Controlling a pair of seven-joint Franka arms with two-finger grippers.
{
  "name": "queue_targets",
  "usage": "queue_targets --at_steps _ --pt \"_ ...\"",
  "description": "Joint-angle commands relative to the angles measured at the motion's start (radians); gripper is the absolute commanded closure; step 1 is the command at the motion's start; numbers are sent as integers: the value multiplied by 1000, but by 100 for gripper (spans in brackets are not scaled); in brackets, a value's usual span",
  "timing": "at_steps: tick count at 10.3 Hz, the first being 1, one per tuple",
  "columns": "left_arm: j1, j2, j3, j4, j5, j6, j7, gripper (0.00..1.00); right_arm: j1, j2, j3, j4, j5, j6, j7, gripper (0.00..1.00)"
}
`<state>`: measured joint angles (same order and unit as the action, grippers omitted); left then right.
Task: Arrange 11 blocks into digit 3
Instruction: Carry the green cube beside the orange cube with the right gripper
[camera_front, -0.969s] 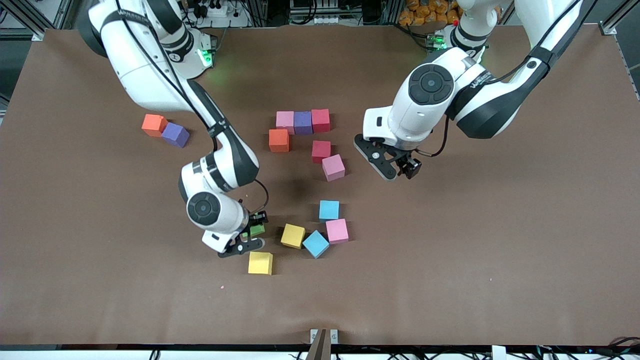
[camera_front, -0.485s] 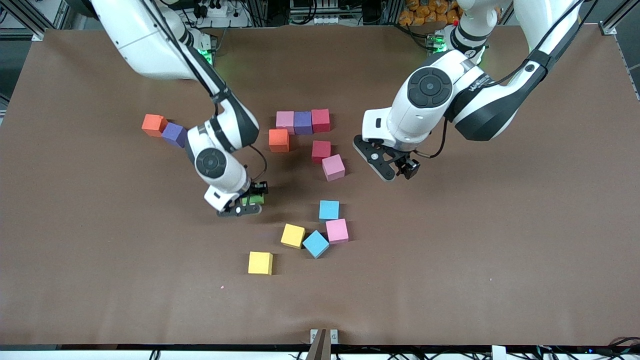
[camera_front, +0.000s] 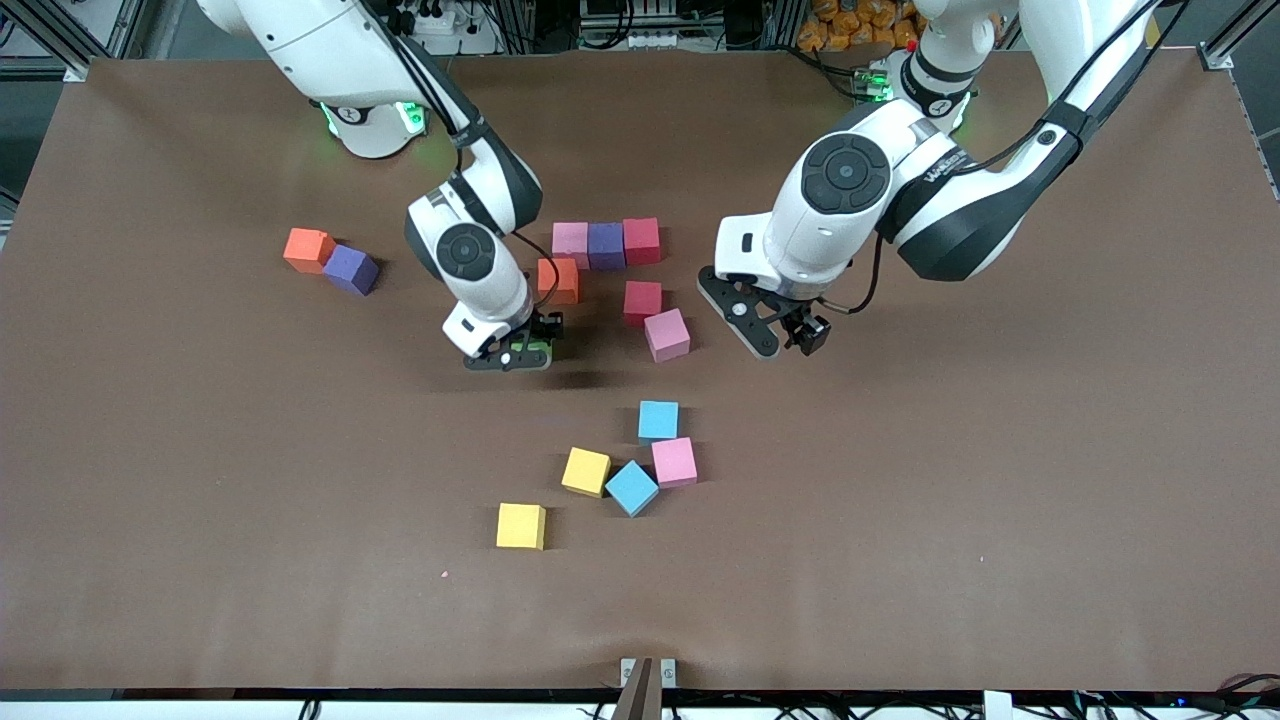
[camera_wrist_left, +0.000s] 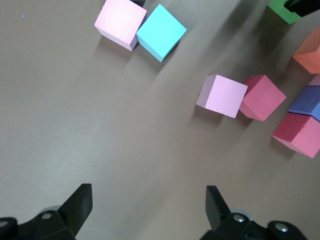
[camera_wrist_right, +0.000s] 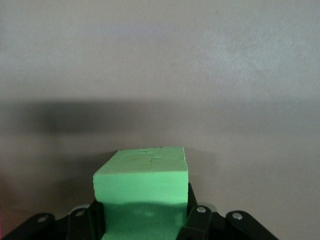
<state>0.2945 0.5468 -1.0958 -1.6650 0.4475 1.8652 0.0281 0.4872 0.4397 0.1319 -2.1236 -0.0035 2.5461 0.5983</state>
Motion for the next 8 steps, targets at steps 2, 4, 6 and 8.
queue_targets --at_steps 2,4,6,8 --pt "-26 2 33 27 -3 -14 -8 0 57 -27 9 -45 -1 13 116 100" --pt "-26 2 33 31 -4 -12 -7 0 62 -24 11 -45 -1 10 129 100" --pt "-23 -2 33 31 -1 -12 -5 0 76 -24 12 -50 -1 2 127 100" --pt "-47 -1 33 31 -3 -14 -10 0 87 -27 12 -61 -1 2 130 100"
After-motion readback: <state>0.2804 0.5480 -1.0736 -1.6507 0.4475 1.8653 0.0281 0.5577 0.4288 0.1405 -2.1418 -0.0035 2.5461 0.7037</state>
